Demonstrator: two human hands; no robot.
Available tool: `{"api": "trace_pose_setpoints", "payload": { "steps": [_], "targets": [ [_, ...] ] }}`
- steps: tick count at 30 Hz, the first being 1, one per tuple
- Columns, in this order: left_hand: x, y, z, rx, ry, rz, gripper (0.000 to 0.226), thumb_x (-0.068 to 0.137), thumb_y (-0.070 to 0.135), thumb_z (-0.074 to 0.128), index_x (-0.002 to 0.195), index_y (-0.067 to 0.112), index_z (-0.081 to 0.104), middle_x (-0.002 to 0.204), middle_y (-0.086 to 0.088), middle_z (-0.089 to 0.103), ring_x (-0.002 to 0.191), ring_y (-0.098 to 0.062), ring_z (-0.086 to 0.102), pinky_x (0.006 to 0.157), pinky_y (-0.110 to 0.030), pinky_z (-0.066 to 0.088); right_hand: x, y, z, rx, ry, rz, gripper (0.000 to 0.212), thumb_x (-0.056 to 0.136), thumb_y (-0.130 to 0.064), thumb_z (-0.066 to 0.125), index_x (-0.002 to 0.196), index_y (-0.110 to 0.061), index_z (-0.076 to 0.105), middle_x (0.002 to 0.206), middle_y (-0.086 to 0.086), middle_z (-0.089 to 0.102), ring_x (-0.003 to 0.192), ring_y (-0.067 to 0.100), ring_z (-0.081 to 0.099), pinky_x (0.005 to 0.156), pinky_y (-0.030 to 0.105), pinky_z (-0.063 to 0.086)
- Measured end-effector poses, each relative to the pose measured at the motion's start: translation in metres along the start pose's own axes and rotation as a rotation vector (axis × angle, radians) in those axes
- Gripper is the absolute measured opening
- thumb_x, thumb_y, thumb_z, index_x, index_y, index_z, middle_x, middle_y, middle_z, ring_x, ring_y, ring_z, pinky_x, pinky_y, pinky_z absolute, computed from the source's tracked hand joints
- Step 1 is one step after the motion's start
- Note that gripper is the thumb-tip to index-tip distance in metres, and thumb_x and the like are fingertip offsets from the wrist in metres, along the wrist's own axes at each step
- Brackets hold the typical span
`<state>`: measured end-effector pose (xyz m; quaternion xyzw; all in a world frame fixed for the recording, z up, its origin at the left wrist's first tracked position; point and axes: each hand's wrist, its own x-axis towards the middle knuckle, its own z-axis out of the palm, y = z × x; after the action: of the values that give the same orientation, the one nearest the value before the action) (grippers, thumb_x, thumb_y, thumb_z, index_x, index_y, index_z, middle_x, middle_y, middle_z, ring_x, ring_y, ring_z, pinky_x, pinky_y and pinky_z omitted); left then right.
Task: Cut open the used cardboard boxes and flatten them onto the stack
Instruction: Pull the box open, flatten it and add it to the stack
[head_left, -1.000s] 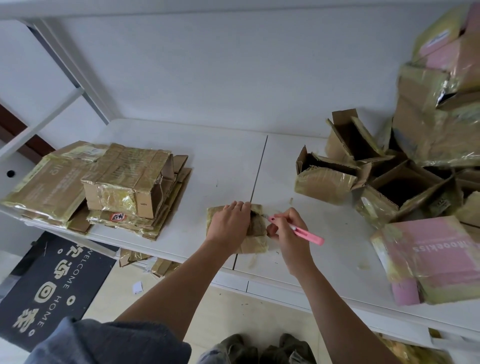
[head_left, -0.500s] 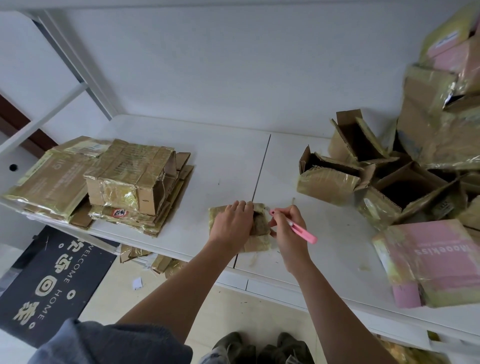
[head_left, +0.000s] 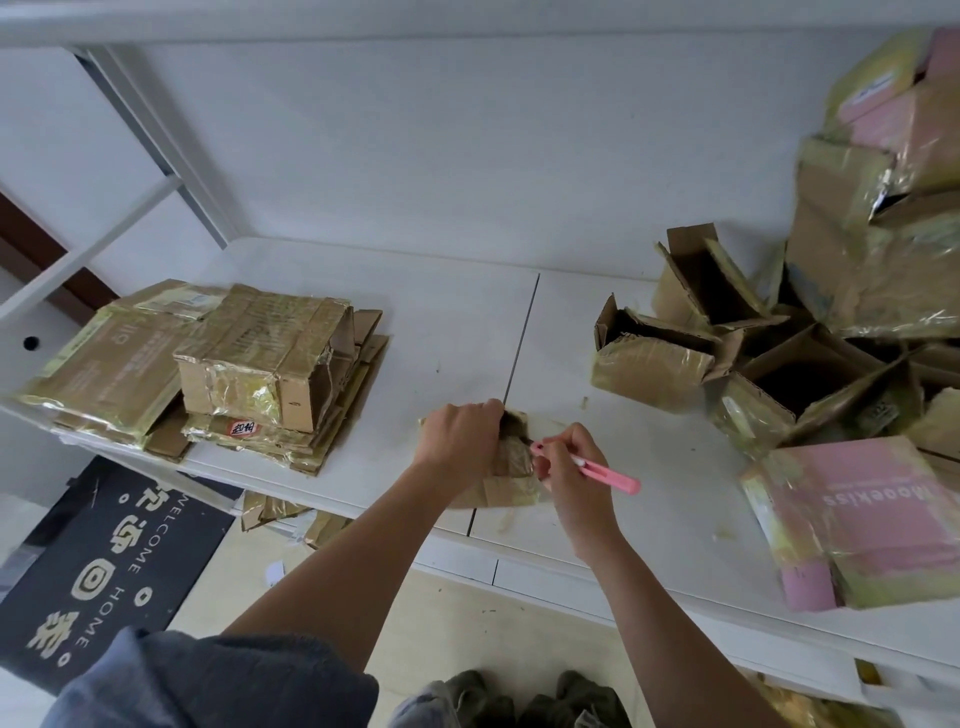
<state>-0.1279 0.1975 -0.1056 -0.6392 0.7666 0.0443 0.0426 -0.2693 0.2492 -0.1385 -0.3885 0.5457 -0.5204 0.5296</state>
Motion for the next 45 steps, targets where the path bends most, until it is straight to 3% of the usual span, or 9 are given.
{"api": "trace_pose_setpoints", "payload": {
  "steps": [7,11,15,18,21,27,32,39,45],
  "targets": [
    [0.002,-0.021,-0.005,-0.263,-0.086,0.039,0.028,0.099,0.035,0.047,0.122,0.032,0.063,0.121,0.007,0.066,0.11,-0.022,0.06,0.088,-0.033,0.046,0.005,-0.016,-0.018,0.12,0.12,0.018,0.01,0.095,-0.003,0.054,0.086,-0.006,0.052,0.071,0.009,0.06,0.07,0.018,0.059,0.078,0.044,0.055],
    [0.0,-0.023,-0.002,-0.105,-0.132,-0.082,0.038,0.098,0.052,0.04,0.114,0.025,0.062,0.116,0.001,0.061,0.105,-0.02,0.057,0.097,-0.038,0.037,0.005,-0.008,-0.045,-0.457,0.131,-0.308,0.004,0.099,-0.008,0.053,0.1,-0.008,0.057,0.08,0.007,0.062,0.069,0.019,0.057,0.065,0.039,0.051],
    [-0.008,-0.027,-0.01,0.036,-0.093,-0.302,0.056,0.094,0.068,0.029,0.092,0.02,0.057,0.077,0.004,0.054,0.074,-0.019,0.058,0.058,-0.028,0.038,0.008,0.014,-0.068,-1.088,0.024,-0.191,0.033,0.093,-0.001,0.051,0.125,-0.005,0.058,0.114,0.011,0.059,0.109,0.026,0.052,0.092,0.036,0.046],
    [-0.012,-0.036,-0.011,-0.163,-0.161,-0.439,0.059,0.091,0.072,0.034,0.078,0.018,0.052,0.067,0.003,0.053,0.06,-0.014,0.054,0.05,-0.025,0.034,0.007,0.019,-0.068,-1.086,-0.041,0.015,0.052,0.095,0.0,0.047,0.145,-0.01,0.041,0.13,0.011,0.053,0.123,0.027,0.046,0.101,0.031,0.038],
    [-0.017,-0.046,-0.007,-0.469,-0.26,-0.535,0.064,0.089,0.071,0.042,0.076,0.011,0.057,0.063,-0.002,0.065,0.051,-0.018,0.067,0.048,-0.023,0.042,0.005,0.016,-0.057,-1.117,-0.061,-0.076,0.051,0.094,-0.002,0.048,0.144,-0.011,0.043,0.123,0.011,0.056,0.118,0.028,0.049,0.098,0.028,0.032],
    [-0.029,-0.049,-0.006,-0.83,-0.336,-0.569,0.06,0.09,0.06,0.055,0.092,0.0,0.062,0.074,-0.013,0.072,0.054,-0.026,0.071,0.052,-0.031,0.057,-0.008,-0.007,0.0,-0.602,-0.307,-0.105,0.041,0.101,-0.014,0.049,0.142,-0.019,0.05,0.119,-0.005,0.061,0.097,-0.001,0.06,0.074,0.007,0.047],
    [-0.043,-0.061,-0.006,-0.986,-0.392,-0.58,0.04,0.09,0.038,0.068,0.098,-0.001,0.061,0.085,-0.016,0.073,0.065,-0.028,0.073,0.061,-0.036,0.062,-0.001,-0.017,0.025,-0.659,-0.412,-0.178,0.038,0.099,-0.007,0.044,0.133,-0.015,0.061,0.126,-0.002,0.066,0.113,0.009,0.06,0.097,0.021,0.049],
    [-0.056,-0.069,0.011,-1.073,-0.254,-0.624,0.033,0.085,0.025,0.077,0.084,-0.001,0.056,0.065,-0.018,0.069,0.051,-0.028,0.069,0.051,-0.036,0.06,0.008,-0.013,0.048,-0.846,-0.372,-0.138,0.02,0.095,-0.029,0.058,0.103,-0.013,0.069,0.093,0.001,0.072,0.09,0.02,0.068,0.079,0.035,0.055],
    [-0.055,-0.07,0.019,-1.053,-0.226,-0.596,0.035,0.085,0.029,0.076,0.068,0.007,0.055,0.05,-0.012,0.066,0.05,-0.025,0.069,0.049,-0.029,0.058,0.014,-0.021,0.053,-0.939,-0.402,-0.092,0.072,0.073,-0.048,0.08,0.133,-0.021,0.053,0.108,-0.001,0.067,0.098,0.014,0.064,0.077,0.026,0.047]
  ]
}}
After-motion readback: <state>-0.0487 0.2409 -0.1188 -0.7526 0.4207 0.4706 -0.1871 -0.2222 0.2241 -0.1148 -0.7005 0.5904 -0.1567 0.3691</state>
